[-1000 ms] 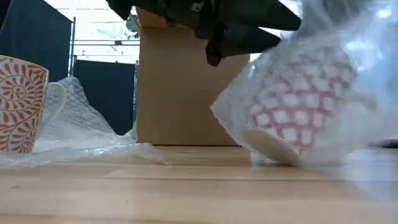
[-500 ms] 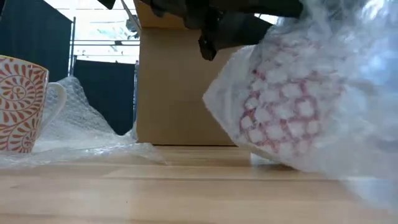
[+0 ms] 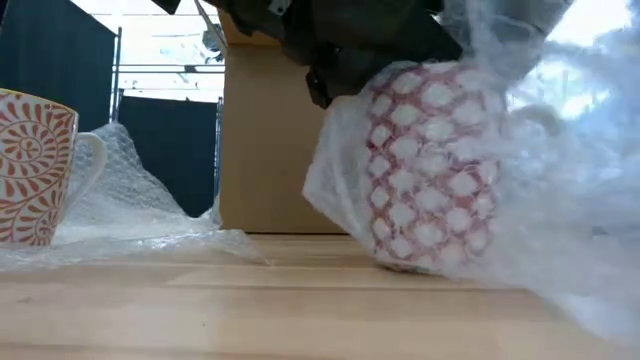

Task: Wrap mug
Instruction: Wrap the red mug with the bubble wrap

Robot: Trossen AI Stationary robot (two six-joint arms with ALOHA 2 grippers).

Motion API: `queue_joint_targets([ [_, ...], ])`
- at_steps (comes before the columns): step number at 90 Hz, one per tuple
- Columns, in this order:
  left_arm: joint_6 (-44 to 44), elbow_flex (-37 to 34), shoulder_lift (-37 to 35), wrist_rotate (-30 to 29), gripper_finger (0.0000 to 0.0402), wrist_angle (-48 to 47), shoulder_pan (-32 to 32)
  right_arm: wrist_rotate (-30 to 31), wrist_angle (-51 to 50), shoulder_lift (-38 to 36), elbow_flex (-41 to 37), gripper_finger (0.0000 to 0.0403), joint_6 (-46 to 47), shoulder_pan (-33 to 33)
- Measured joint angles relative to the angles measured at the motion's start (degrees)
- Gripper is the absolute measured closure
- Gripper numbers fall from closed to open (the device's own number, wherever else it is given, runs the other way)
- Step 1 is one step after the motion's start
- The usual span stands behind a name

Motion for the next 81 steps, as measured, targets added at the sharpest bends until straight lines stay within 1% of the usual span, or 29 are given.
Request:
queue_joint_targets([
  [15, -2.6, 0.0, -0.08, -0.71, 0.0231, -0.06, 0.19, -0.8, -12.64, -3.4, 4.3, 0.0403, 0.33, 0.07],
  [18, -3.49, -0.08, -0.08, -0.57, 0.0231, -1.26, 0.29, -0.69, -15.4, -4.17, 5.41, 0.0403, 0.38, 0.12],
  [31, -5.88, -0.31, 0.11, -0.36, 0.0231, -1.18, 0.6, -0.3, -22.86, -6.1, 9.17, 0.0403, 0.87, 0.29],
  [38, -6.22, -0.26, 0.14, -0.33, 0.0231, -0.99, 0.78, -0.2, -22.5, -6.83, 10.31, 0.0403, 0.81, 0.57],
  [44, -6.68, -0.32, 0.14, -0.38, 0.0231, -1.52, 0.9, -0.58, -19.37, -7.03, 10.56, 0.0403, 0.47, 0.84],
  [50, -7.84, -0.33, 0.12, -0.36, 0.0231, -1.51, 1.11, -2.39, -17.2, -6.2, 10.47, 0.0403, 0.41, 1.03],
  [56, -8.1, -0.33, 0.11, -0.36, 0.0231, -1.51, 1.18, -2.75, -16.42, -4.72, 10.33, 0.0403, 0.27, 1.1],
  [68, -7.79, -0.33, 0.14, -0.36, 0.0231, -1.33, 1.14, -0.03, -13.35, -2.44, 10.32, 0.0403, -1.27, 0.83],
  [81, -7.66, -0.35, 0.14, -0.36, 0.0231, -1.36, 1.16, -0.41, -16.02, 1.66, 10.3, 0.0403, -1.07, -0.53],
])
